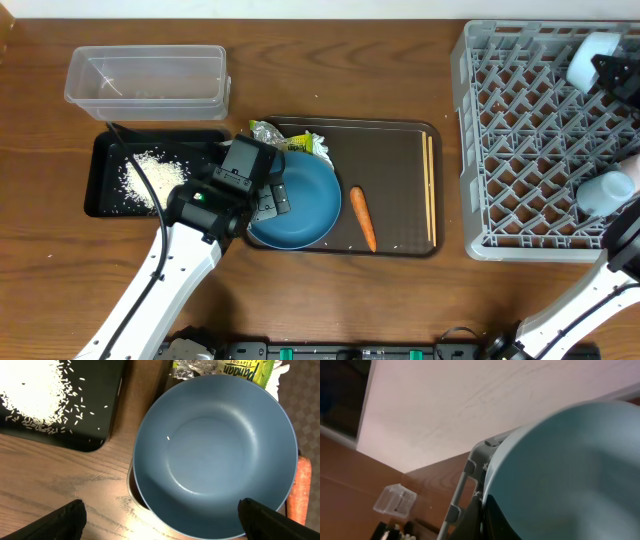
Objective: Sort waste into correct bins and load items into the dishwasher rack
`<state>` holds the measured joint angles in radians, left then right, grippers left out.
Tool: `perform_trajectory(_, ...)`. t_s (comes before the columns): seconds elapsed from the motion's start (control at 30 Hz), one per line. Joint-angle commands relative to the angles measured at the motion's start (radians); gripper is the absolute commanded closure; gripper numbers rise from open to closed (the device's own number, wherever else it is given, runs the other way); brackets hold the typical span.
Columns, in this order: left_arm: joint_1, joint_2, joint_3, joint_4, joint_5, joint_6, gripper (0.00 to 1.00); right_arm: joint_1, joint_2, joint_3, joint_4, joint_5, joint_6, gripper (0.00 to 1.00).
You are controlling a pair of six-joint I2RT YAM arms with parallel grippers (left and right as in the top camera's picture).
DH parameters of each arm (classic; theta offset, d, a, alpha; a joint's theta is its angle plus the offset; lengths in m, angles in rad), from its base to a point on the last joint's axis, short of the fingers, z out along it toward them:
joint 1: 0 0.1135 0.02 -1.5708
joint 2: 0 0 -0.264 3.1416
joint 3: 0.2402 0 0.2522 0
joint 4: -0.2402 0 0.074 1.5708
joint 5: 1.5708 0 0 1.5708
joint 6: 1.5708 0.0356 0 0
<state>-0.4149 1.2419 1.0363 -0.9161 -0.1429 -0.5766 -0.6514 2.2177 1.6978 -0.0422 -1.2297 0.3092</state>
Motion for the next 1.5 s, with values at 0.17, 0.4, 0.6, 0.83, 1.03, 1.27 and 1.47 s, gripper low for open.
perform_trajectory(0.17, 0.004, 0.004, 0.009, -0.002, -0.023, -0.005, 0.00, -0.071, 0.008, 0.003, -0.046, -0.005, 0.136, 0.92)
perform_trajectory(0.4, 0.004, 0.004, 0.009, -0.002, -0.023, -0.005, 0.00, -0.130, 0.006, 0.003, -0.153, -0.004, 0.135, 0.67)
perform_trajectory(0.6, 0.004, 0.004, 0.009, -0.002, -0.023, -0.005, 0.00, -0.192, -0.051, 0.003, -0.175, 0.037, 0.170, 0.32)
perform_trajectory(0.83, 0.004, 0.004, 0.009, -0.003, -0.023, -0.005, 0.01, -0.233, -0.269, 0.003, -0.356, 0.286, 0.166, 0.19)
perform_trajectory(1.03, 0.004, 0.004, 0.009, -0.002, -0.023, -0.005, 0.00, -0.195, -0.478, 0.003, -0.506, 0.538, 0.170, 0.17)
perform_trajectory(1.27, 0.004, 0.004, 0.009, -0.002, -0.023, -0.005, 0.00, 0.056, -0.635, 0.003, -0.599, 0.433, 0.175, 0.01)
perform_trajectory(1.47, 0.004, 0.004, 0.009, -0.003, -0.023, -0.005, 0.01, 0.395, -0.625, 0.003, -0.864, 0.587, 0.025, 0.01)
